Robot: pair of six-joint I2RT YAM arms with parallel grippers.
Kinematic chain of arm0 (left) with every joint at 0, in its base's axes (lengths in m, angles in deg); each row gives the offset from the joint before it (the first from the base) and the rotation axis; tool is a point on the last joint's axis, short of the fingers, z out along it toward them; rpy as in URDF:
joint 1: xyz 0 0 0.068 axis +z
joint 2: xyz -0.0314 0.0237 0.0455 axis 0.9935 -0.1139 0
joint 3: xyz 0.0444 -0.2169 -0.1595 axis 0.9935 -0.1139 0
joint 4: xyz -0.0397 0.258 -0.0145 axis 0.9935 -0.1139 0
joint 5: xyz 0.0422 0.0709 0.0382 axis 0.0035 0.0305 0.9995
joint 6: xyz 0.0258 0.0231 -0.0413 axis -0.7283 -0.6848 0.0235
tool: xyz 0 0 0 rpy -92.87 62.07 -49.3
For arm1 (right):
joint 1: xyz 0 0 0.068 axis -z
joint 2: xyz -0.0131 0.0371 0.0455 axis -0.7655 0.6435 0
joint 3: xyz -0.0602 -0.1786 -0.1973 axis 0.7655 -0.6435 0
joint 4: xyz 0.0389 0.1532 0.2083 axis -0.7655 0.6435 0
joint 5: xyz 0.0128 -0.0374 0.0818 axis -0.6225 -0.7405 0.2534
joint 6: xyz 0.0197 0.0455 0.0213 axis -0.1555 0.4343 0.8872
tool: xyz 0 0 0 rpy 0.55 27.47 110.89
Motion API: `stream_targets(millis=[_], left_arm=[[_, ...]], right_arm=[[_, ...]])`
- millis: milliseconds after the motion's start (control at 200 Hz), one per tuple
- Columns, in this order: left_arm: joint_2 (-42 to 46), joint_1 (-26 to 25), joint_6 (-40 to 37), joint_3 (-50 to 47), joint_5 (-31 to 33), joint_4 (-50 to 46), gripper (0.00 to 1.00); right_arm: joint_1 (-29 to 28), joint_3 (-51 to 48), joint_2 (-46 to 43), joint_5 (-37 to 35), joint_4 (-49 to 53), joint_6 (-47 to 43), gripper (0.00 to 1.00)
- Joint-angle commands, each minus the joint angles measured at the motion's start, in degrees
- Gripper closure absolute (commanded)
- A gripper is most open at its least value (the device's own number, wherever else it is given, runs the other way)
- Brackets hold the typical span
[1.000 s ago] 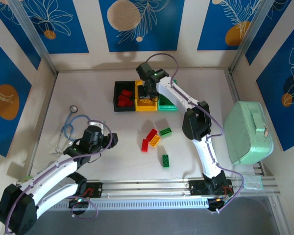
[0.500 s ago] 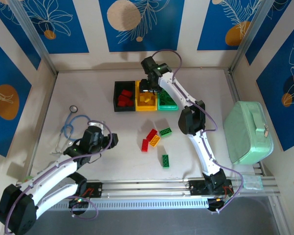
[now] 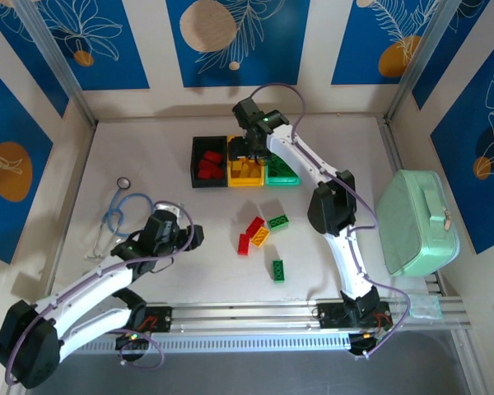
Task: Sort the legos into containers by color
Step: Place the lego in the container, then pick up the lego from the middle-left of the table.
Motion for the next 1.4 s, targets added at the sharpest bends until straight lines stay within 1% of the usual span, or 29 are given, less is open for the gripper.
stream_targets(millis=[0,275,450,730,826,1031,1191,1396], left_arm=[[-2.4,-1.9,-1.3,2.8,-1.2,0.9,0.30],[-11.6,-8.4,-1.9,8.1,-0.7,2.7,0.29],[-17.8,-13.7,-1.9,12.1,1.7,2.1,0.27],[-30.0,-19.2,-1.2,19.4,2.7,0.6,0.27],[-33.2,-21.0,-0.5,22.1,4.3,-0.9,0.27],[-40.2,-22.3,2.5,26.2,3.4,-2.3,0.30],[-44.3,-22.3,5.2,27.6,3.3,-4.3,0.36],[-47.0,-22.3,6.1,28.3,2.2,-4.0,0.43]], right_arm=[[-1.2,-6.3,-7.5,-1.3,-4.2,-0.2,0.25],[-2.5,-23.6,-20.7,-2.6,-10.3,2.0,0.24],[-2.3,-34.8,-28.7,-3.6,-13.8,4.1,0.24],[-2.3,-48.6,-36.7,-3.7,-17.3,7.5,0.24],[-2.4,-52.8,-38.7,-3.3,-18.6,8.6,0.24],[-2.5,-57.4,-40.6,-2.7,-20.4,9.8,0.24],[-2.4,-60.1,-41.9,-2.7,-21.6,10.3,0.24],[-2.0,-63.2,-43.6,-2.3,-23.3,11.2,0.24]])
